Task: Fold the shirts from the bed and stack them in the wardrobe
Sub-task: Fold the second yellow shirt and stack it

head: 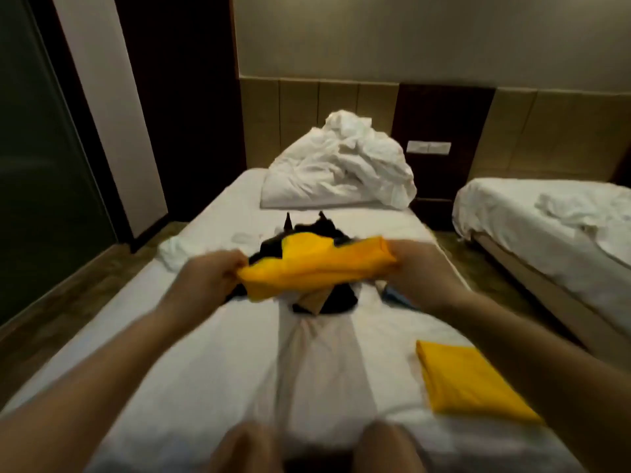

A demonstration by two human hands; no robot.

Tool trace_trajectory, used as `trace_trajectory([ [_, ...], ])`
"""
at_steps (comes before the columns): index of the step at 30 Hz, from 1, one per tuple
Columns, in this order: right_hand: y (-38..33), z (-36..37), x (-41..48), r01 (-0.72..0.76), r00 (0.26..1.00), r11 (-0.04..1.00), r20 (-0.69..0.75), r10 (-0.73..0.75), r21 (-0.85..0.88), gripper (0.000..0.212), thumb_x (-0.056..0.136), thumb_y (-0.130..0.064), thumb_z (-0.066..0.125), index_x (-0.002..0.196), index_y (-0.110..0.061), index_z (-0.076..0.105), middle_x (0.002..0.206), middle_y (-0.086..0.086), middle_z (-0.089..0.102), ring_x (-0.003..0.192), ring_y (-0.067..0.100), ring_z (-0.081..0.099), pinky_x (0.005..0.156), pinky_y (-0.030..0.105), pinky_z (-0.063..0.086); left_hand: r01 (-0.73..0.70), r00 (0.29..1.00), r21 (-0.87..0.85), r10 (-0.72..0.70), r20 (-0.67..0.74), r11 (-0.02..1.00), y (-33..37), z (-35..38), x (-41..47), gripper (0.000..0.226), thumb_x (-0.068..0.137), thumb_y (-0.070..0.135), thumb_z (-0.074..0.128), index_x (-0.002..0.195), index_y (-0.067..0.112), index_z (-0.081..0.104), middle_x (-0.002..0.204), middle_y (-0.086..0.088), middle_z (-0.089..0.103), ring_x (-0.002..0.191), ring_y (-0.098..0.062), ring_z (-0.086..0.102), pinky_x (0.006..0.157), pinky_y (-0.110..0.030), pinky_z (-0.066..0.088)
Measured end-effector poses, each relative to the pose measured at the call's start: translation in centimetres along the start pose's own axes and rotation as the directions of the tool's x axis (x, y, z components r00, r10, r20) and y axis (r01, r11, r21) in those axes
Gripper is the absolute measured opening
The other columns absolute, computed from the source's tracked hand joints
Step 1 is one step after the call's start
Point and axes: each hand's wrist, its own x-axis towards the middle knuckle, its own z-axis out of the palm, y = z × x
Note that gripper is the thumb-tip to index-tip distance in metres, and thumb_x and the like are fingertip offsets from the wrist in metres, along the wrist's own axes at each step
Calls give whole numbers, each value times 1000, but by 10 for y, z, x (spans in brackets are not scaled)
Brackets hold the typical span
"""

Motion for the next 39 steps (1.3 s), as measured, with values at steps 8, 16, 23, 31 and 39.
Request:
trace_trajectory([
  [8,13,140,-177,-265,938,941,282,201,210,8,79,-31,67,79,-25,71,83,1,72,78,6,66,69,27,51,513,831,-156,-443,337,844,0,109,-200,23,64,26,44,73,46,50,58,1,55,62,-20,56,53,-29,40],
  [16,9,142,-235,-88,975,983,218,51,163,18,66,-36,50,59,-19,52,63,3,62,65,23,62,54,34,42,341,902,-181,-267,339,922,4,115,-246,21,74,14,50,90,27,46,88,-11,70,84,-15,60,69,-34,47],
  [23,3,158,-291,0,983,995,184,-17,95,41,68,-36,47,96,-23,73,93,1,71,80,26,67,67,40,51,195,928,-34,-174,330,980,10,107,-289,50,81,34,36,111,8,66,109,-20,67,95,-34,67,79,-29,49],
  [31,-10,157,-290,93,967,970,213,-143,226,41,74,-51,54,109,-32,66,110,-7,66,100,20,60,83,41,43,272,922,-197,-196,333,942,19,106,-291,42,80,34,45,106,16,71,113,-7,67,108,-2,52,93,-8,33],
  [39,-15,144,-293,157,936,929,249,-248,335,39,80,-60,53,96,-29,71,102,-18,66,99,3,57,83,29,42,451,887,-401,-351,299,798,21,99,-296,28,72,36,61,83,61,64,106,9,63,103,22,51,92,-3,36],
])
